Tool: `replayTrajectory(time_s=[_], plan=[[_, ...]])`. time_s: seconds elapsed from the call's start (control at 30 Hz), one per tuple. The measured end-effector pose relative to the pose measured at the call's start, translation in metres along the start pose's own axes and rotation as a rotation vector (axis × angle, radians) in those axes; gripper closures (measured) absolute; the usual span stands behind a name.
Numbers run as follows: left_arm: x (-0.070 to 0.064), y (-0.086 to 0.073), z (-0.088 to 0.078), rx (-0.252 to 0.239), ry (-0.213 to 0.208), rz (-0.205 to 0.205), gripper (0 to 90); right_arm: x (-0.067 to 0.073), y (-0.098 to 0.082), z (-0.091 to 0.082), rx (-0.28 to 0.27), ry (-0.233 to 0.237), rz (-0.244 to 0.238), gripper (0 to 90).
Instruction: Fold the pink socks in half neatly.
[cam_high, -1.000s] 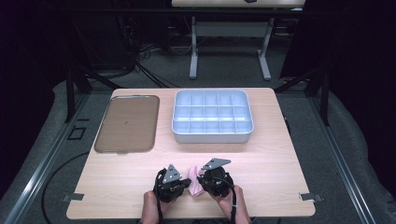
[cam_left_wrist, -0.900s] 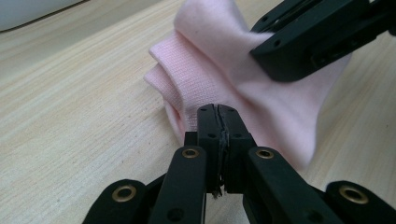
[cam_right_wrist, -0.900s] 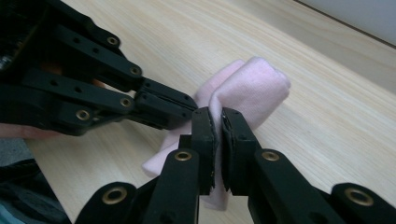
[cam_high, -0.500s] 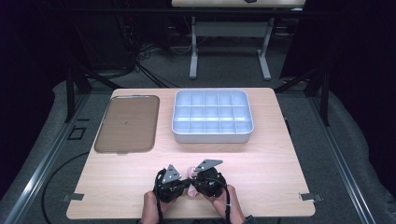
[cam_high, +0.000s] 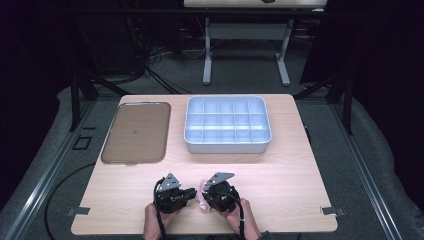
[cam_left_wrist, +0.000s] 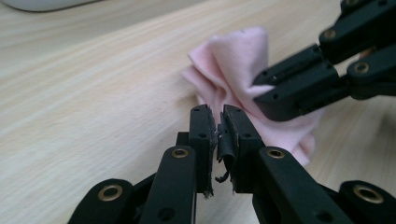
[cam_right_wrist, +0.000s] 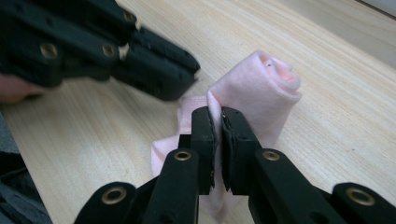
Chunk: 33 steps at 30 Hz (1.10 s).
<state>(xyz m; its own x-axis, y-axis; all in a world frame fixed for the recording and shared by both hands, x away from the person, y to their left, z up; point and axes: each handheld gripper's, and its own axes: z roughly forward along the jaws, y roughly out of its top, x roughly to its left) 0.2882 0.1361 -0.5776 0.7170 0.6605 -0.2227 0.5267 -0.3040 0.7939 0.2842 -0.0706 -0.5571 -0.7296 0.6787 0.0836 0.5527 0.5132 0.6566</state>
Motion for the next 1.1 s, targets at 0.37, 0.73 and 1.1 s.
replayTrajectory(time_s=[0.37,0.73,1.1], plan=[[-0.010,0.035,0.009,-0.002,-0.039,0.089,75.0,0.002,0.000,0.003,0.004,-0.009,-0.010,84.2],[-0.006,0.036,0.036,0.083,0.034,0.111,79.5,0.008,-0.002,0.003,-0.004,-0.040,-0.071,83.2],[-0.010,0.034,0.038,0.093,0.077,0.138,83.2,0.009,-0.002,-0.001,-0.024,-0.009,-0.068,70.6]])
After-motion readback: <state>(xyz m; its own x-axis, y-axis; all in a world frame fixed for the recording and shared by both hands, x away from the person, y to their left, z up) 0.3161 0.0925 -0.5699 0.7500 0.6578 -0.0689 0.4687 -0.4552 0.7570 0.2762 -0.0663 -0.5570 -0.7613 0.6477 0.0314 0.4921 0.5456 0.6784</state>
